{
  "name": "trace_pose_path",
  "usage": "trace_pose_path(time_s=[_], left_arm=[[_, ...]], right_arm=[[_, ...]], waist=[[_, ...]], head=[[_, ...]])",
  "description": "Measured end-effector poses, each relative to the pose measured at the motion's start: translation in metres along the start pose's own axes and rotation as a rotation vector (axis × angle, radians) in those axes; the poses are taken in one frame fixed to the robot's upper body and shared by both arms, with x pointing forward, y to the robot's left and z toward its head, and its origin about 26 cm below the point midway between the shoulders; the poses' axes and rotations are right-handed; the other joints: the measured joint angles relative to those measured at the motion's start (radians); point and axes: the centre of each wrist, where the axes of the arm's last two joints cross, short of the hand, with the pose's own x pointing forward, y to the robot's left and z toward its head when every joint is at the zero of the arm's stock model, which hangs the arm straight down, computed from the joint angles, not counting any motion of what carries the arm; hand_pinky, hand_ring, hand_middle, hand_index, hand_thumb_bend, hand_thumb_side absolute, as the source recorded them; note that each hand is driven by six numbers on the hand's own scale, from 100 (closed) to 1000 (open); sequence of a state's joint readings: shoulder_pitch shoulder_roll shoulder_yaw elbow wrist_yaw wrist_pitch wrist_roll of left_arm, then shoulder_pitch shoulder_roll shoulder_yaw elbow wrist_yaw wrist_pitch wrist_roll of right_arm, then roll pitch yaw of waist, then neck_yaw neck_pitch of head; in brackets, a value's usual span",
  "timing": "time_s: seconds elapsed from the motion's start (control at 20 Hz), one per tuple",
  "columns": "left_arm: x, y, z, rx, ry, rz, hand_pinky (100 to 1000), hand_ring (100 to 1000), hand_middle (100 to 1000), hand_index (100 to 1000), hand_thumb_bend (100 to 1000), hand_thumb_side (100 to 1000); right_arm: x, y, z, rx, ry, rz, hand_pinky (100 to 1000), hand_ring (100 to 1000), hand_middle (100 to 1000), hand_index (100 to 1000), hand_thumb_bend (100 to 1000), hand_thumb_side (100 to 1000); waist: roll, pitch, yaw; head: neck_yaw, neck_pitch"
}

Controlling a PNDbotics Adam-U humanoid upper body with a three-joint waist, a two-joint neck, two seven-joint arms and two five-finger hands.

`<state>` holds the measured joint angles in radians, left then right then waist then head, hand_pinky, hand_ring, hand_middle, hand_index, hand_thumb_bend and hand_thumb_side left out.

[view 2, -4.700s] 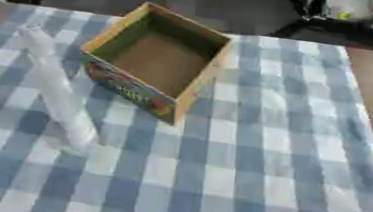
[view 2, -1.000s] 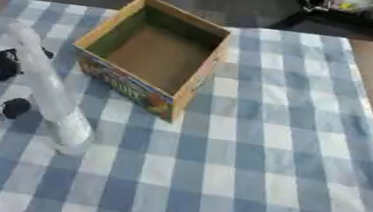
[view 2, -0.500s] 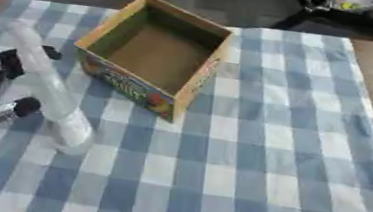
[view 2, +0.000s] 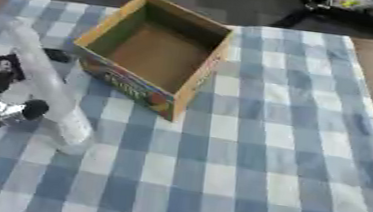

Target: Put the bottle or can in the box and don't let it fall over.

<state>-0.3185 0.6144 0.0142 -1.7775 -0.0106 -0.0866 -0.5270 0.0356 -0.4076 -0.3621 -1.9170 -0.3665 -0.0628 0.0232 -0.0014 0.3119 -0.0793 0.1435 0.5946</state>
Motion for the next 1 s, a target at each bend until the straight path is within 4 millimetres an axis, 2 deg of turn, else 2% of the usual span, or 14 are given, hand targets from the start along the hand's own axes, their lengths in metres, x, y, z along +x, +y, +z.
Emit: trace_pose_path(time_s=[1.0], left_arm=[[-0.010,-0.016,-0.005,-0.076,0.030,0.010,1000,796,927,977,404,530]], right_arm=[[-0.002,0.001,0.001,-0.004,0.013,-0.007,844,990,1000,1000,100,710]], waist=[[-0.001,0.008,0.000]], head=[[0.004,-0.003]])
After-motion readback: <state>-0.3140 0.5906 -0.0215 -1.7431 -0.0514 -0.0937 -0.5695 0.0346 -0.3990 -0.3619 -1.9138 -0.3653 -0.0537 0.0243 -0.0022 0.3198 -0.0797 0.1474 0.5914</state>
